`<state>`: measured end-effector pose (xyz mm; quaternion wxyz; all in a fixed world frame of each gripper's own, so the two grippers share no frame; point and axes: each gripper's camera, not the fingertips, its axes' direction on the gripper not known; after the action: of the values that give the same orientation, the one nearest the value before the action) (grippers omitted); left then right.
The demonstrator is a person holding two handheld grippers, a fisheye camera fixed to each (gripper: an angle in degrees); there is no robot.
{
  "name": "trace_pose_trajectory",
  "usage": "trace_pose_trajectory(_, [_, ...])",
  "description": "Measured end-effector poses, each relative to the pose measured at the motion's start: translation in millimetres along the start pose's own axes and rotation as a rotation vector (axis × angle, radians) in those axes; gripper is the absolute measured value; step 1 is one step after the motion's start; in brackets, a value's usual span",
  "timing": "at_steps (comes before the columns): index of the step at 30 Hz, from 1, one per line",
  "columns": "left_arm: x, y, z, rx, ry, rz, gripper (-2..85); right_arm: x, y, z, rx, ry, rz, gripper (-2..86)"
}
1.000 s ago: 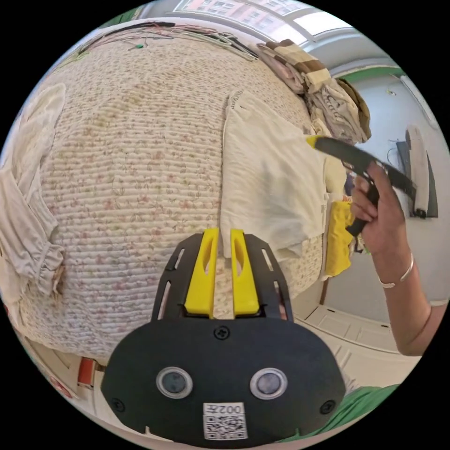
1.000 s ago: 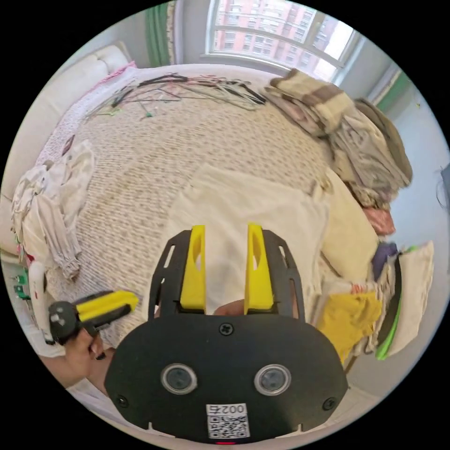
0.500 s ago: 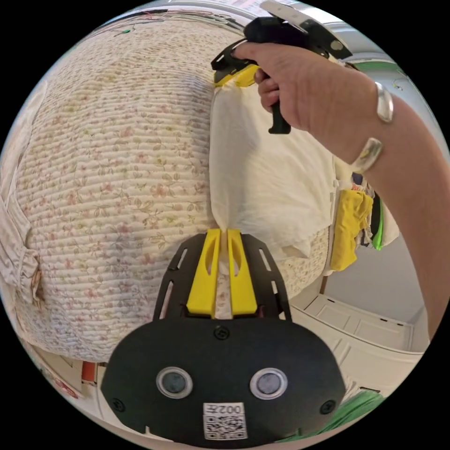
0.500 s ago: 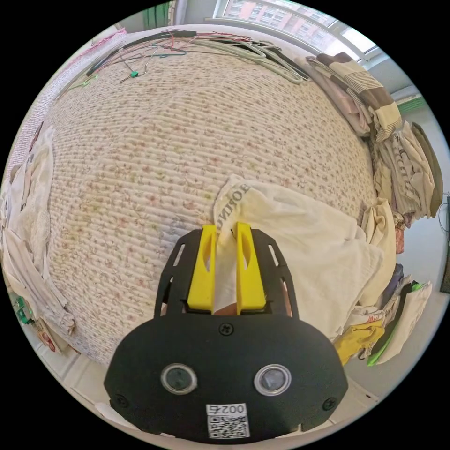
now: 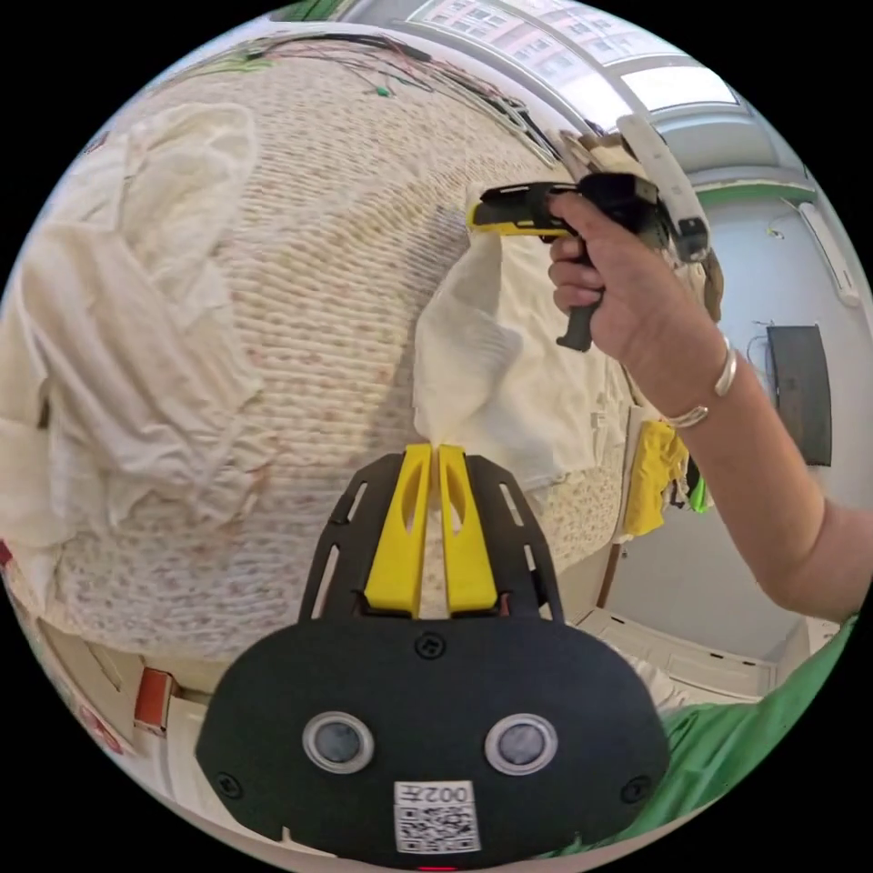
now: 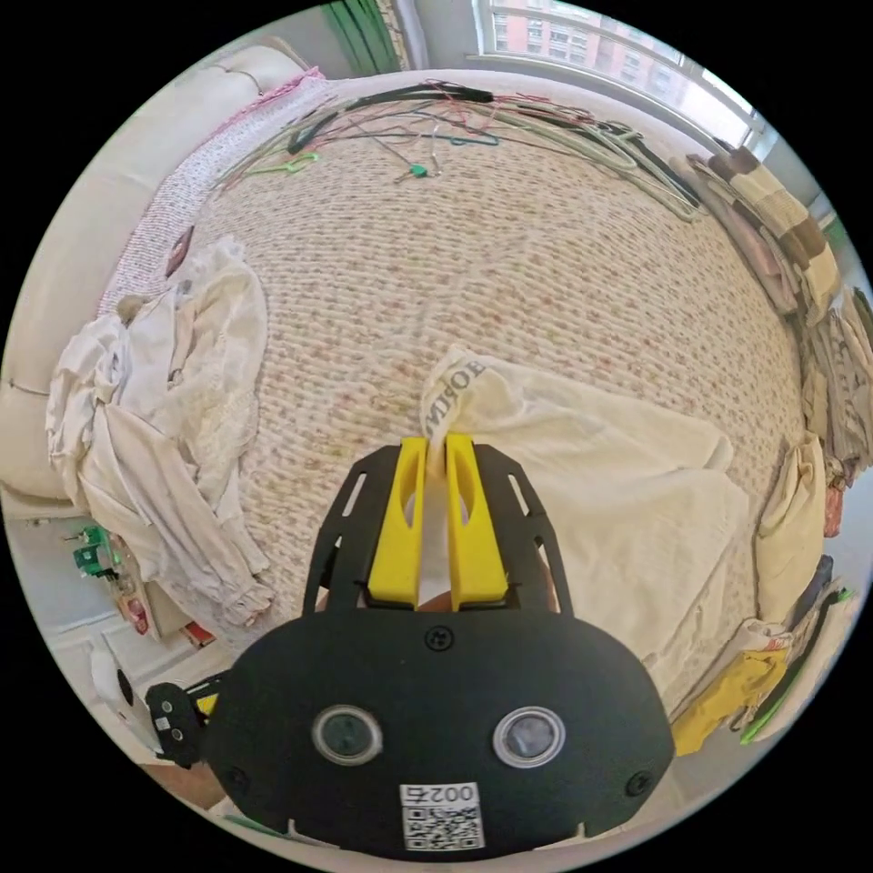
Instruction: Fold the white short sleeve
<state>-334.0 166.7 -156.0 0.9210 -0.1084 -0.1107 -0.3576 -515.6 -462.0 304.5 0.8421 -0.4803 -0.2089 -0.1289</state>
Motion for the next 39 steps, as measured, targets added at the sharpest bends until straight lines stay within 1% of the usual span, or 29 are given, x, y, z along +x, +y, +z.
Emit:
trace_pose_trajectory(3, [-1,17,-29,0.040,0.016,-0.007,-1.0,7,-10,-19,0.024,-0.104,-0.046,4.2])
trace_pose_trajectory(6, [37,28,-33,0.047,0.056,0.082,-1.0,46,-17,-36,0.011,-0.200,-0.049,4.1])
trace_pose_trajectory(10, [121,35,1,0.037,0.138,0.254,-1.0,118,-12,-57,0.015,-0.322,-0.027,4.2])
trace_pose_trajectory(12, [158,37,25,0.021,0.164,0.320,-1.0,170,-3,-69,0.036,-0.396,-0.021,4.5])
trace_pose_trajectory(15, [213,35,70,0.004,0.166,0.398,-1.1,232,12,-81,0.086,-0.413,-0.013,4.7])
trace_pose_trajectory(17, [251,31,117,-0.040,0.096,0.465,-1.2,267,20,-79,0.085,-0.388,0.016,4.7])
trace_pose_trajectory(19, [275,31,156,-0.109,0.039,0.520,-1.3,296,28,-72,0.059,-0.299,0.067,4.9])
trace_pose_trajectory(21, [292,35,188,-0.164,0.003,0.569,-1.4,327,41,-62,0.019,-0.154,0.136,4.8])
trace_pose_trajectory(23, [306,48,220,-0.229,-0.047,0.600,-1.6,343,52,-60,0.024,-0.116,0.200,3.7])
trace_pose_trajectory(27, [317,74,236,-0.230,-0.125,0.628,-1.7,355,79,-63,0.063,-0.004,0.309,0.0])
trace_pose_trajectory(28, [318,81,238,-0.230,-0.148,0.624,-1.7,353,82,-64,0.075,-0.003,0.308,-0.3])
trace_pose_trajectory(30, [317,90,237,-0.221,-0.175,0.614,-1.7,333,89,-72,0.134,-0.083,0.207,-0.6])
trace_pose_trajectory(31, [317,96,235,-0.198,-0.183,0.611,-1.7,325,88,-73,0.139,-0.104,0.165,-0.6])
trace_pose_trajectory(33, [318,103,233,-0.174,-0.185,0.610,-1.7,290,82,-76,0.141,-0.159,-0.006,-0.7])
trace_pose_trajectory(34, [320,106,235,-0.175,-0.192,0.610,-1.7,281,80,-75,0.131,-0.182,-0.056,-0.7])
trace_pose_trajectory(36, [322,107,243,-0.199,-0.208,0.599,-1.7,253,69,-63,0.048,-0.284,-0.226,-0.7])
trace_pose_trajectory(38, [323,107,245,-0.200,-0.197,0.586,-1.7,235,62,-48,-0.051,-0.319,-0.341,-0.7])
trace_pose_trajectory(39, [324,107,244,-0.194,-0.187,0.582,-1.7,225,60,-37,-0.125,-0.294,-0.411,-0.8])
